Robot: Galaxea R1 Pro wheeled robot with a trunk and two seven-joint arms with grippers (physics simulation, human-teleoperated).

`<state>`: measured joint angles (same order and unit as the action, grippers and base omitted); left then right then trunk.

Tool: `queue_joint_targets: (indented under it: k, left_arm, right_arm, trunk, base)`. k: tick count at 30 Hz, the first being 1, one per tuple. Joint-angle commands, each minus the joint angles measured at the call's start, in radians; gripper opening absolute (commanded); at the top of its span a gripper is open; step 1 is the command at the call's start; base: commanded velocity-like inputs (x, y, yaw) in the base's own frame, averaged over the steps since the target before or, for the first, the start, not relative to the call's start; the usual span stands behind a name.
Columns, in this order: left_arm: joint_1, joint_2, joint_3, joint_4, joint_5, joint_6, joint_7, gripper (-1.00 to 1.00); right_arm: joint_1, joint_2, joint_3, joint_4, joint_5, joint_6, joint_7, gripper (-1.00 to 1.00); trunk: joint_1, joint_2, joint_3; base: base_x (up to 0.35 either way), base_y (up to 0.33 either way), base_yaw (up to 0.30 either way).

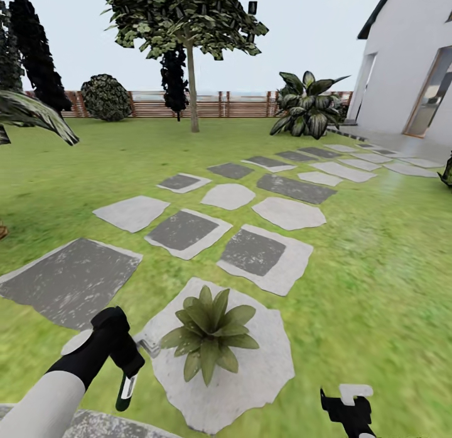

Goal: Pick up the pesticide atomizer in the garden and spray insectifuge to fully cover both potted plants in the garden.

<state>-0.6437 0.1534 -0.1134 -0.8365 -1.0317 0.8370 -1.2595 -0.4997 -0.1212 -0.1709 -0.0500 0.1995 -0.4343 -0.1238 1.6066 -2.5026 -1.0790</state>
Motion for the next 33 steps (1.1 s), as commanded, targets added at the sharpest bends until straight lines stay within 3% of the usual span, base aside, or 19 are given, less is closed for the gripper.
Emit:
queue_joint_targets:
  k: [1,7,24,33]
  left_arm:
    - [-0.002,0.0,-0.003,-0.001,-0.008,0.006,-0.029,-1.0]
    - [-0.005,0.0,-0.002,-0.001,-0.01,0.005,-0.041,-1.0]
    - [-0.005,0.0,-0.003,-0.001,-0.01,0.01,-0.041,-1.0]
    - [-0.005,0.004,-0.003,-0.001,-0.011,0.01,-0.041,-1.0]
  right_arm:
    - [0.0,0.0,-0.007,0.001,0.011,-0.003,-0.004,1.0]
    - [0.0,0.0,-0.007,0.001,0.011,-0.003,-0.005,1.0]
    - [0.0,0.0,-0.007,0.001,0.012,-0.003,-0.005,1.0]
    - [0.0,0.0,-0.007,0.001,0.012,-0.003,-0.005,1.0]
  trunk:
    - [-0.001,0.0,-0.002]
    - [-0.001,0.0,-0.006]
    - [-0.001,0.0,-0.007]
    - [-0.001,0.0,-0.011]
  base:
    - [-0.274,-0.171,0.252]
    - [-0.185,-0.213,0.214]
    - [-0.001,-0.274,0.013]
    - [0.131,-0.258,0.234]
